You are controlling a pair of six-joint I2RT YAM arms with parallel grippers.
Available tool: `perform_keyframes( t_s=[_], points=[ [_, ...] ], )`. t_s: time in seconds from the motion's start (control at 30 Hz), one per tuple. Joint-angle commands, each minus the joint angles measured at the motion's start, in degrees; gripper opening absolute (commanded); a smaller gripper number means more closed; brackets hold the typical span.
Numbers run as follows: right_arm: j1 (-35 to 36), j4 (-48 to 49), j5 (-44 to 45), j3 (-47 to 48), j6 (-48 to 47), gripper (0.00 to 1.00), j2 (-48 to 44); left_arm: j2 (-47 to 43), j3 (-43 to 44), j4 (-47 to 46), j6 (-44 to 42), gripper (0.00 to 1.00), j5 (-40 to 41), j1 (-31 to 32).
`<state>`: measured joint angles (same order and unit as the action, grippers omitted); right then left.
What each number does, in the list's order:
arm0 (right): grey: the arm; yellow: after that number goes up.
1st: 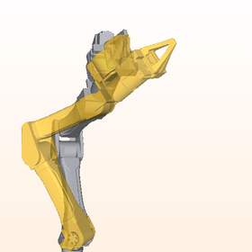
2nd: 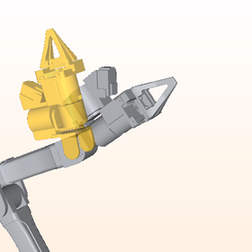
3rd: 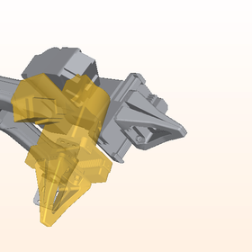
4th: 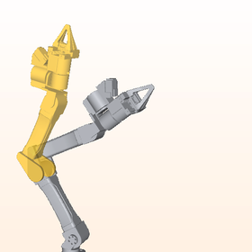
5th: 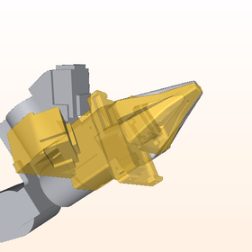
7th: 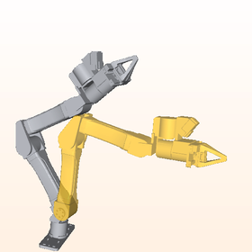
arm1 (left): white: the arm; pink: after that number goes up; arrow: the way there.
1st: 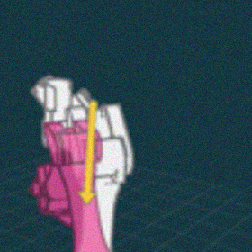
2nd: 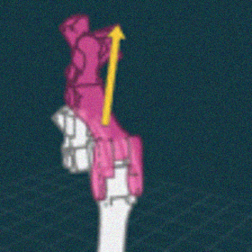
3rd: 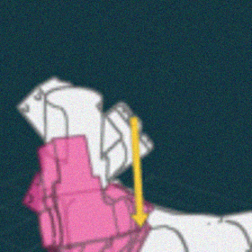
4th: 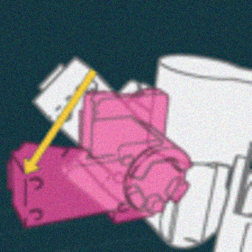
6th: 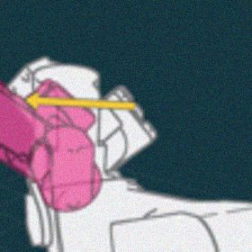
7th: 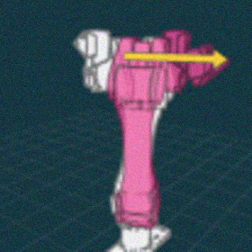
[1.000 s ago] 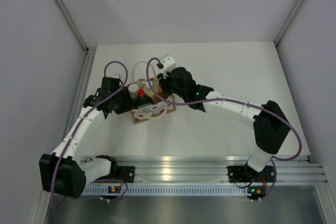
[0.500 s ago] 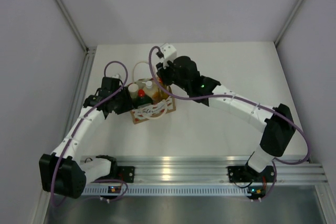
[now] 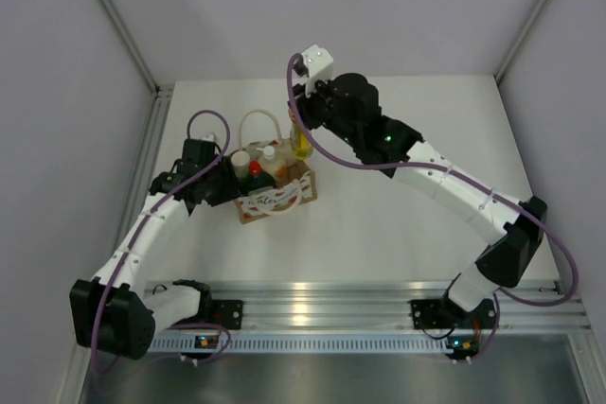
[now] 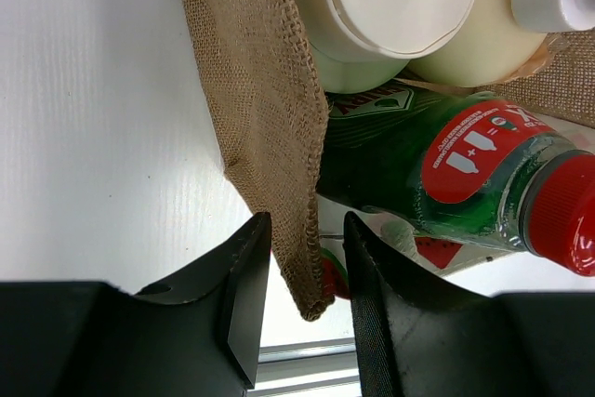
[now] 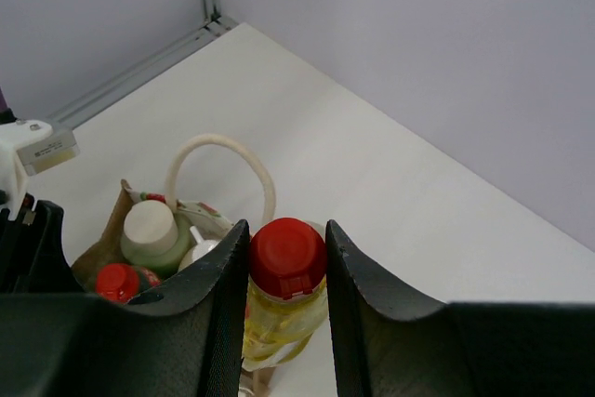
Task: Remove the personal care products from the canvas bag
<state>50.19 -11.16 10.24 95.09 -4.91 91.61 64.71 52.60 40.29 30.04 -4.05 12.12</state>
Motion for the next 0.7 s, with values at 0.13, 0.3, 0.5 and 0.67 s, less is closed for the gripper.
perform_keyframes(
  t_s=[0.13,0.3,0.5,0.67],
  points=[
    [-5.1,4.48,1.01,3.35,-1.07,0.0,-9.34,-2.31,-0.66,0.14,-0.6,0.42,0.62,0.27],
    [-10.37,5.18,0.05,-1.74,1.47,0.0,-12.07,-2.48,-0.66,0.14,-0.51,0.42,0.54,0.27],
    [-17.14,13.85,-2.68,-12.63,4.03,0.0,-15.94,-2.83,-0.74,0.05,-0.42,0.42,0.63,0.27],
    [-21.88,22.66,-3.38,-22.29,6.29,0.0,-17.26,-3.01,-0.83,0.14,-0.6,0.42,0.63,0.27]
  ],
)
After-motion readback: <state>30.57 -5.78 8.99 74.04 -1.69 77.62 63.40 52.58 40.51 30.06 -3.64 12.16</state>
